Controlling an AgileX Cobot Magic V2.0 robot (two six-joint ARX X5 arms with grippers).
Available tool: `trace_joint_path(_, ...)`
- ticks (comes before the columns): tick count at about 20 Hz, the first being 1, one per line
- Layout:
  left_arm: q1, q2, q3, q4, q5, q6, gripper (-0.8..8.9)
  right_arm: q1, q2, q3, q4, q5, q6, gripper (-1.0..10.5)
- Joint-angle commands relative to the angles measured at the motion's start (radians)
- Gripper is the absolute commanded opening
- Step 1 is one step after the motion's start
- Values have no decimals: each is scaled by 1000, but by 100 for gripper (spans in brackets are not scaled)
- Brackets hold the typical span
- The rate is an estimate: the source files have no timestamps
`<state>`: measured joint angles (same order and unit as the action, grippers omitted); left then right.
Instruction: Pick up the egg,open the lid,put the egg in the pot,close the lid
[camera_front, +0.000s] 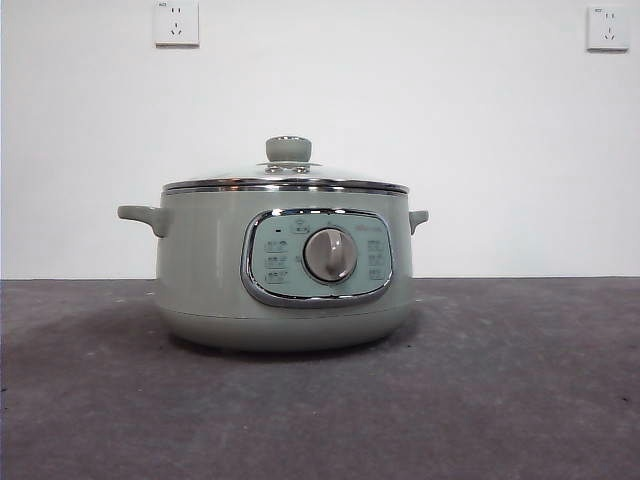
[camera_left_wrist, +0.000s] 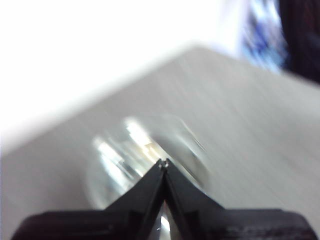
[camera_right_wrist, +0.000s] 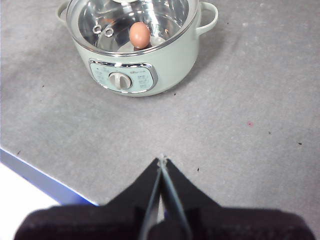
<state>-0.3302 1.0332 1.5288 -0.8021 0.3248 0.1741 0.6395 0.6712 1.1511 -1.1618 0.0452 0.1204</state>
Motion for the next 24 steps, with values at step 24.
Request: trace_joint_path(24,379,-1029,-1521,639,-289,-173,-4,1,0,-8,3,1,10,1)
